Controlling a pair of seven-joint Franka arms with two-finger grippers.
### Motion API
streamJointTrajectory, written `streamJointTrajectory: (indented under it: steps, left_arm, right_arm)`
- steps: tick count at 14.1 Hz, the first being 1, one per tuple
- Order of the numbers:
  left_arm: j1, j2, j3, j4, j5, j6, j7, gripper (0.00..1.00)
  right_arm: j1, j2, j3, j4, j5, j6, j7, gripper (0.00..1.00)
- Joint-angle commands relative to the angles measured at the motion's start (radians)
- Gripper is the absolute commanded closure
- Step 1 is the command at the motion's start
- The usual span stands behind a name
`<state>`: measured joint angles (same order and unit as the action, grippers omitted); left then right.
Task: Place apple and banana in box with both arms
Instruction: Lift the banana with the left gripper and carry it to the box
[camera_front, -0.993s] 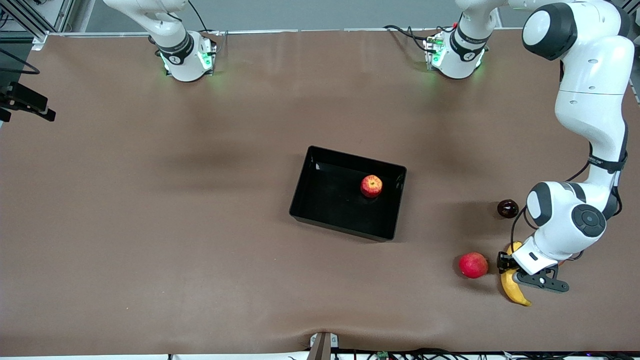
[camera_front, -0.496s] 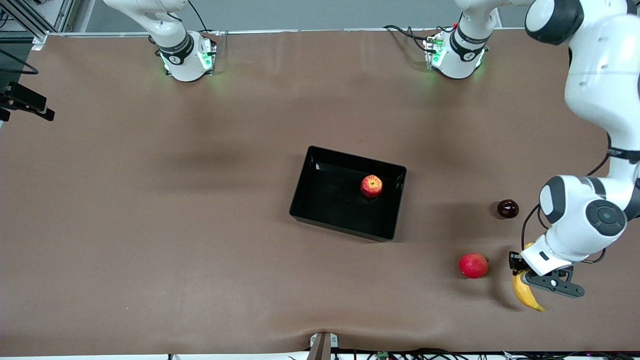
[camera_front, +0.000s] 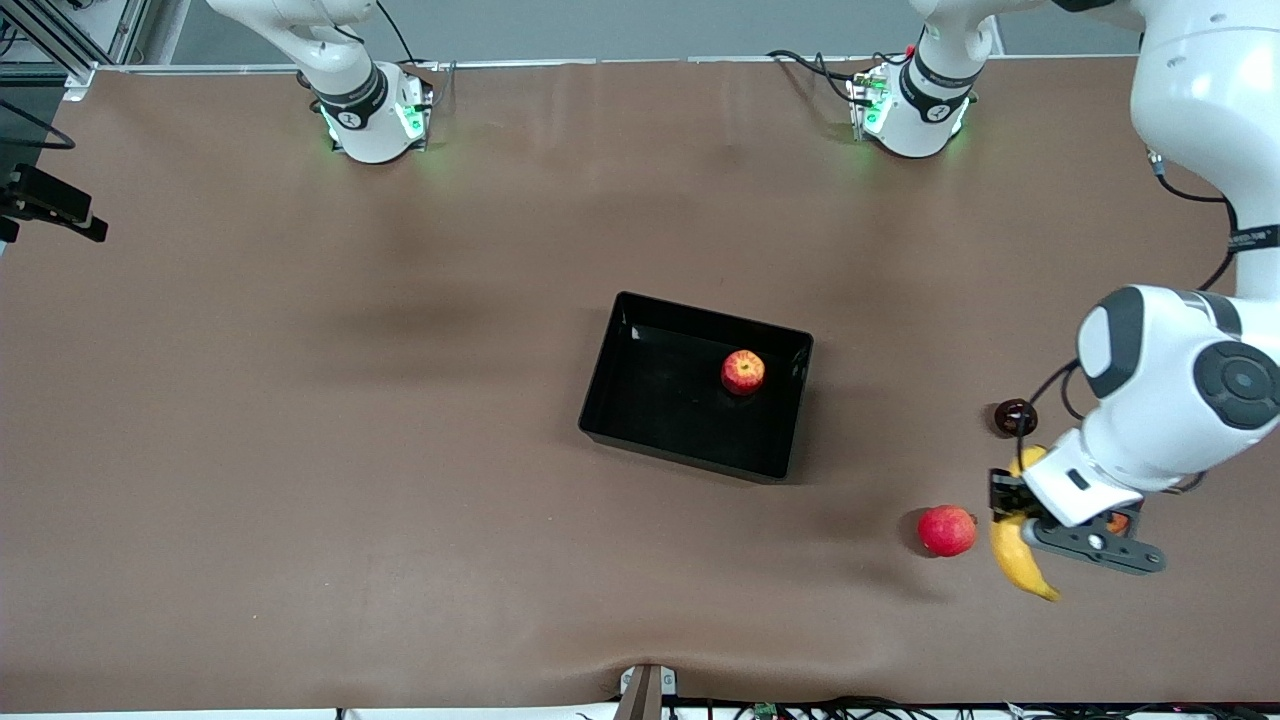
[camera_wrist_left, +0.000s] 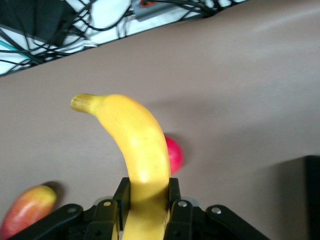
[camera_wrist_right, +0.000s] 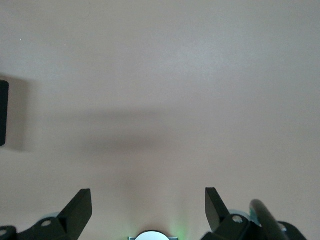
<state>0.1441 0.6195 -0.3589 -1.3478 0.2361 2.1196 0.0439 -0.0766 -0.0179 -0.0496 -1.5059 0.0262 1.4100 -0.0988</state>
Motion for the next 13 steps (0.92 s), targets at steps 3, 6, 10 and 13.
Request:
streamJointTrajectory:
  steps: [3, 6, 10, 13]
  left_arm:
    - [-0.151, -0.099, -0.012, -0.095, -0.004, -0.063, -0.246, 1.0]
    - [-0.208, -0.109, -0.047, -0.132, -0.001, -0.058, -0.412, 1.0]
    - [-0.335, -0.1, -0.049, -0.149, -0.001, -0.053, -0.599, 1.0]
    - [-0.388, -0.074, -0.049, -0.149, 0.026, -0.052, -0.641, 1.0]
  right_arm:
    - [-0.031, -0.001, 0.016, 0.004, 0.0, -0.009, -0.016, 0.0]
    - [-0.031, -0.001, 0.016, 0.004, 0.001, -0.016, -0.016, 0.0]
    - [-0.031, -0.001, 0.016, 0.004, 0.001, -0.016, -0.016, 0.0]
    - [-0.031, -0.001, 0.016, 0.004, 0.001, -0.016, -0.016, 0.0]
